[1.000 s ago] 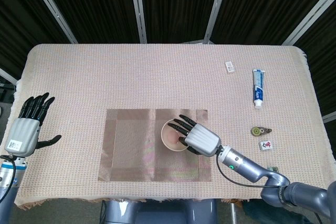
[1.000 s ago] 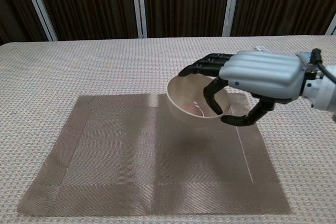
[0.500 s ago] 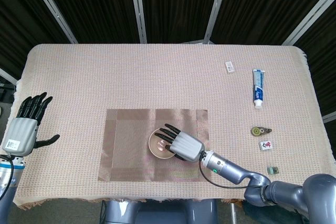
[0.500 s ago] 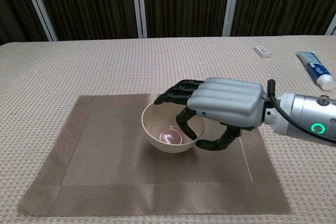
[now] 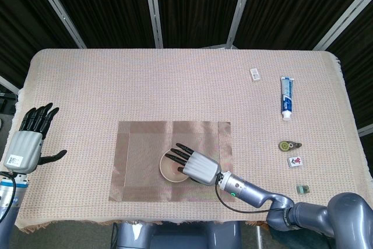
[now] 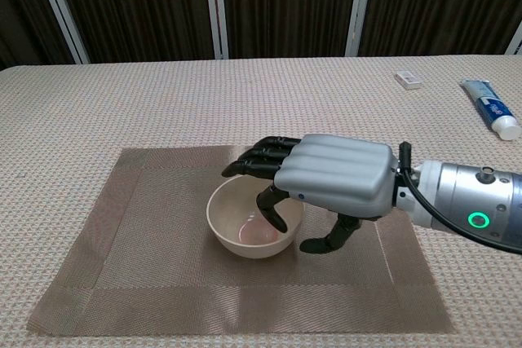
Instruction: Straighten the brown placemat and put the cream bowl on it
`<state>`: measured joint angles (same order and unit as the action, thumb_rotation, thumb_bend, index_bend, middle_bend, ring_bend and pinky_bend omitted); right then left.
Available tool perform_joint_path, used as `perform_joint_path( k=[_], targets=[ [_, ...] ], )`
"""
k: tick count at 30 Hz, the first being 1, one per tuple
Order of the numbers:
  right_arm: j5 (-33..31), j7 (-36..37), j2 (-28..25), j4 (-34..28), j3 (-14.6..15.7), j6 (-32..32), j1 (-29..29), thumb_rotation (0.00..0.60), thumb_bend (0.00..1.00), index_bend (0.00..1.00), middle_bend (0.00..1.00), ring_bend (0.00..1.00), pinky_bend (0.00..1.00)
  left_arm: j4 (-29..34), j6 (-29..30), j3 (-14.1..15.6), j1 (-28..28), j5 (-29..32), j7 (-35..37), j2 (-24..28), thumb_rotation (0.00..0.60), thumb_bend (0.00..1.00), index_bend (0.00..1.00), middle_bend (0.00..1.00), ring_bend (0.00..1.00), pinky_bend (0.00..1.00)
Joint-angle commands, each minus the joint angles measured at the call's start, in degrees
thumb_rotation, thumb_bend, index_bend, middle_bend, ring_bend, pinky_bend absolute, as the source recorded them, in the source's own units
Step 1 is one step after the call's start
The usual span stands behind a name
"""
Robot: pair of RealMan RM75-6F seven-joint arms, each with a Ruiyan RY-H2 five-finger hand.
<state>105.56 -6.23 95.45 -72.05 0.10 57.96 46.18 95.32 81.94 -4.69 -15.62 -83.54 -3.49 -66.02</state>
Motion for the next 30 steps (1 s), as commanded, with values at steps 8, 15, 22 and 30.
perform_joint_path(
  k=[8,15,22,30],
  targets=[
    [0.44,-3.51,-5.08,-5.54,0.34,4.45,-1.94,0.600,0.00,0.00,0.00,0.00,0.00,0.02,0.23,0.19,0.27,-0.69,-0.50,-0.15,0.600,0.00,0.00,0.00,0.00,0.00],
    [1.53,-7.40,-14.83,-9.92,1.53,14.49,-7.86,0.600,0.00,0.00,0.00,0.00,0.00,-1.20,1.65,0.31,0.92,-1.56,-0.79,-0.94,0.600,0.00,0.00,0.00,0.00,0.00],
    [-4.99,-1.53,-21.96,-7.87,2.19,28.09,-18.90,0.600,0.00,0.00,0.00,0.00,0.00,-3.11,3.72,2.09,2.69,-3.38,-1.89,-3.29,0.600,0.00,0.00,0.00,0.00,0.00],
    [-15.30,7.77,-22.01,-2.56,1.32,34.54,-28.70,0.600,0.00,0.00,0.00,0.00,0.00,-5.11,8.45,3.41,5.64,-5.57,-3.36,-5.58,0.600,0.00,0.00,0.00,0.00,0.00]
  ],
)
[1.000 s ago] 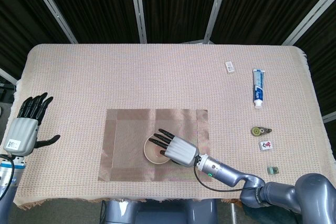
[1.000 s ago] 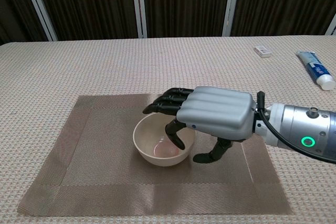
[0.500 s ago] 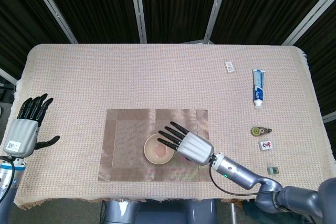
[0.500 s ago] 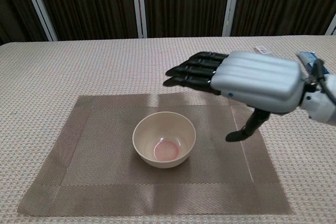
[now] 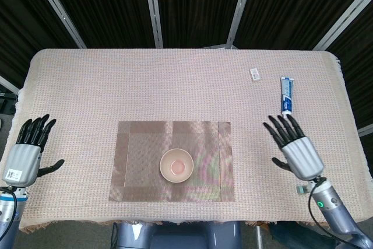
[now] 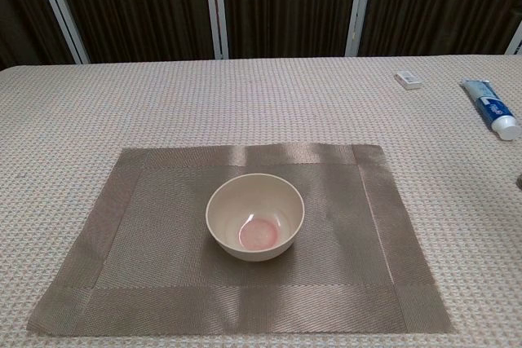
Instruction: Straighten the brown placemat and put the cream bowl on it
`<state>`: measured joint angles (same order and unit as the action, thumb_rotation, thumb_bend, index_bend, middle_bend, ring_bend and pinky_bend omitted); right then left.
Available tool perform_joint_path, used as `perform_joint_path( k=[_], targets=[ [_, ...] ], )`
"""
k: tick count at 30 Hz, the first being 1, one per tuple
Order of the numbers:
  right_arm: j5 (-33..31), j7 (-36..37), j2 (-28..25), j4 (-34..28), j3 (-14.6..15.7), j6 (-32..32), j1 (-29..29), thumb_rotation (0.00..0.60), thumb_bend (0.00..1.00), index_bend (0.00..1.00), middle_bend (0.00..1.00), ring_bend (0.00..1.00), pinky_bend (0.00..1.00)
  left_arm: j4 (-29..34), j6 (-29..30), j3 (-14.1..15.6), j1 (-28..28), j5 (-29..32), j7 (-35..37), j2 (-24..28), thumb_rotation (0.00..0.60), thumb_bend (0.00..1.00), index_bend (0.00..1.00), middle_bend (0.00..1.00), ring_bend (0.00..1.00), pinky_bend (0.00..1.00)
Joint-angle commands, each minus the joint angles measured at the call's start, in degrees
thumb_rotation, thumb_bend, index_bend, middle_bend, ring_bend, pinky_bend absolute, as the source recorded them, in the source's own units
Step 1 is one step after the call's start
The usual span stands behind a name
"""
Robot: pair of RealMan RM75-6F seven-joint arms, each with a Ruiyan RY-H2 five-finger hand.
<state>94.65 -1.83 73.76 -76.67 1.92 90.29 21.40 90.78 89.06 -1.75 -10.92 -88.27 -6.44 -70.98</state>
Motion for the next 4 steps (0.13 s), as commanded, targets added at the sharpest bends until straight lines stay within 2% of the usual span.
perform_joint_path(
  k=[1,4],
  targets=[
    [-5.43,3.92,-0.21,1.97,-0.68,2.38,-4.75,0.600,0.00,0.00,0.00,0.00,0.00,-0.70,1.96,0.60,1.28,-1.23,-0.53,-0.77,0.600,0.00,0.00,0.00,0.00,0.00],
    [-7.26,4.44,-0.08,0.97,-1.06,2.46,-6.20,0.600,0.00,0.00,0.00,0.00,0.00,-0.83,3.26,0.78,1.94,-2.10,-0.64,-0.90,0.600,0.00,0.00,0.00,0.00,0.00]
  ],
)
